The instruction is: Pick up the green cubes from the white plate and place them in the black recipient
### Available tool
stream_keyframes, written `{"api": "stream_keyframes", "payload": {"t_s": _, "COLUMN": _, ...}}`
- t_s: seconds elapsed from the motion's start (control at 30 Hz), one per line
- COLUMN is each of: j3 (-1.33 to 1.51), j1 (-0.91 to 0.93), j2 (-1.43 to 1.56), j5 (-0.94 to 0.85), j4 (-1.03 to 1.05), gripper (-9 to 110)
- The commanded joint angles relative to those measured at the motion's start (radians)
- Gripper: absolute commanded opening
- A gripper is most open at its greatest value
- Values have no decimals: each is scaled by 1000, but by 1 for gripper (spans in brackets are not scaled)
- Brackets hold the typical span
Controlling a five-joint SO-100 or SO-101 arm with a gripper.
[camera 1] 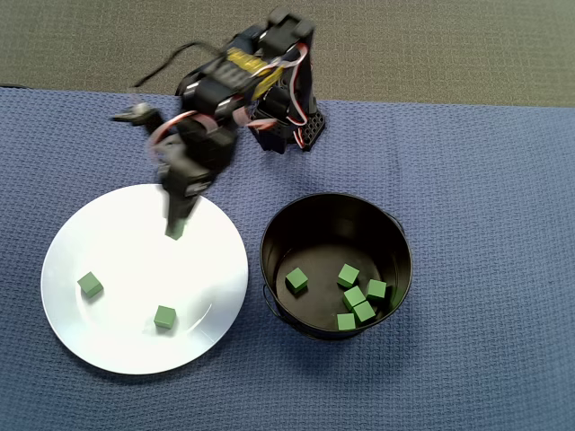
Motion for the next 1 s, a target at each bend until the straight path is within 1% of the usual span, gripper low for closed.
{"api": "stream_keyframes", "payload": {"t_s": 0.0, "j3": 179, "j1": -193, "j2": 290, "j5": -21, "j4": -8, "gripper": 0}}
{"api": "stream_keyframes", "payload": {"t_s": 0.1, "j3": 288, "j1": -365, "j2": 391, "j5": -21, "j4": -40, "gripper": 0}}
{"api": "stream_keyframes", "payload": {"t_s": 0.2, "j3": 374, "j1": -518, "j2": 411, "j5": 5, "j4": -118, "gripper": 0}}
{"api": "stream_keyframes", "payload": {"t_s": 0.3, "j3": 431, "j1": -614, "j2": 376, "j5": 29, "j4": -192, "gripper": 0}}
{"api": "stream_keyframes", "payload": {"t_s": 0.37, "j3": 454, "j1": -644, "j2": 347, "j5": 44, "j4": -229, "gripper": 0}}
{"api": "stream_keyframes", "payload": {"t_s": 0.4, "j3": 454, "j1": -657, "j2": 330, "j5": 28, "j4": -232, "gripper": 13}}
{"api": "stream_keyframes", "payload": {"t_s": 0.43, "j3": 449, "j1": -680, "j2": 316, "j5": -17, "j4": -222, "gripper": 40}}
{"api": "stream_keyframes", "payload": {"t_s": 0.47, "j3": 437, "j1": -692, "j2": 307, "j5": -44, "j4": -201, "gripper": 50}}
{"api": "stream_keyframes", "payload": {"t_s": 0.5, "j3": 426, "j1": -696, "j2": 307, "j5": -57, "j4": -184, "gripper": 54}}
{"api": "stream_keyframes", "payload": {"t_s": 0.57, "j3": 387, "j1": -660, "j2": 302, "j5": -57, "j4": -166, "gripper": 55}}
{"api": "stream_keyframes", "payload": {"t_s": 0.7, "j3": 295, "j1": -511, "j2": 242, "j5": -63, "j4": -170, "gripper": 55}}
{"api": "stream_keyframes", "payload": {"t_s": 0.83, "j3": 210, "j1": -334, "j2": 130, "j5": -115, "j4": -172, "gripper": 50}}
{"api": "stream_keyframes", "payload": {"t_s": 0.9, "j3": 164, "j1": -241, "j2": 48, "j5": -141, "j4": -166, "gripper": 43}}
{"api": "stream_keyframes", "payload": {"t_s": 0.97, "j3": 120, "j1": -172, "j2": -57, "j5": -206, "j4": -175, "gripper": 43}}
